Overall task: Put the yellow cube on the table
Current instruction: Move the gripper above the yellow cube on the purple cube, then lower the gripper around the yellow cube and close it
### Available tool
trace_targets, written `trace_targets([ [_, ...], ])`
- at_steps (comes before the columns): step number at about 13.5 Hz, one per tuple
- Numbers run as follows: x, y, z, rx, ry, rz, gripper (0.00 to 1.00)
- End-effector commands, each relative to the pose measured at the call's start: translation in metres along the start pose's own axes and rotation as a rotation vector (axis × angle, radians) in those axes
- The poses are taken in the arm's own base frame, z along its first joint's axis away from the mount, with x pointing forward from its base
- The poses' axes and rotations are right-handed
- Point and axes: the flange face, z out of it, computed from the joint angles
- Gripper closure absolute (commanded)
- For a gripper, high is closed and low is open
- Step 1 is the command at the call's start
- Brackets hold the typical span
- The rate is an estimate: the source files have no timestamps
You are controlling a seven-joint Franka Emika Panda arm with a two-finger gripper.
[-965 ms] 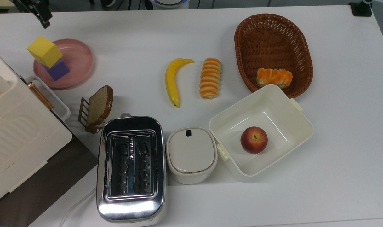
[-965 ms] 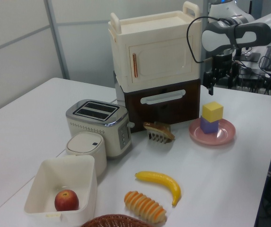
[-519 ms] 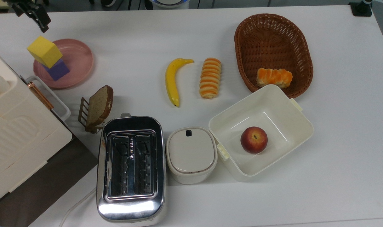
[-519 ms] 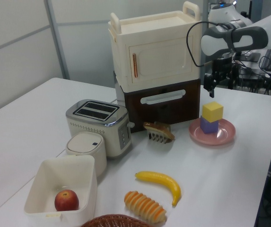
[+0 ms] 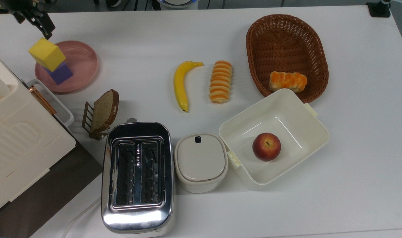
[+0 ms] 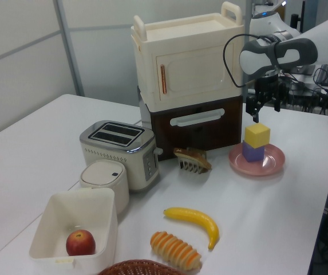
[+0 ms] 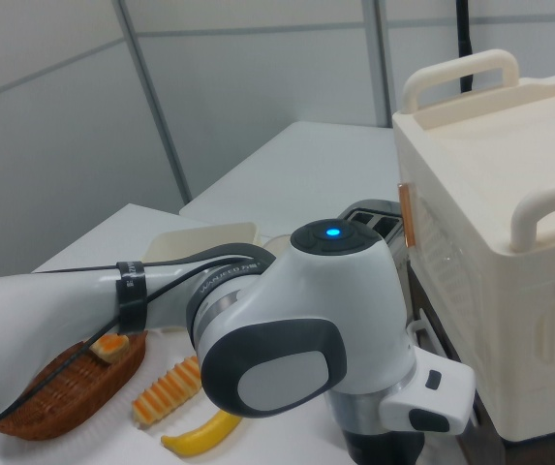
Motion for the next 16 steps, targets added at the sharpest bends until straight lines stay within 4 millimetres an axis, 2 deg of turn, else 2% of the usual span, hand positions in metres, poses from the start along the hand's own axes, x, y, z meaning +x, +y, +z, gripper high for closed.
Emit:
trace_targets([
  [1, 0.002, -0.006, 0.006, 0.006, 0.034, -0.060, 0.00],
  [5, 0.008, -0.023, 0.010, 0.008, 0.054, -0.101, 0.00],
  [6, 0.009, -0.029, 0.020, 0.007, 0.045, -0.115, 0.00],
  [8, 0.011, -0.033, 0.025, 0.006, 0.060, -0.116, 0.00],
  [12, 0.009, -0.011, 0.032, 0.029, 0.057, -0.059, 0.00],
  [16, 0.008, -0.008, 0.035, 0.031, 0.054, -0.064, 0.00],
])
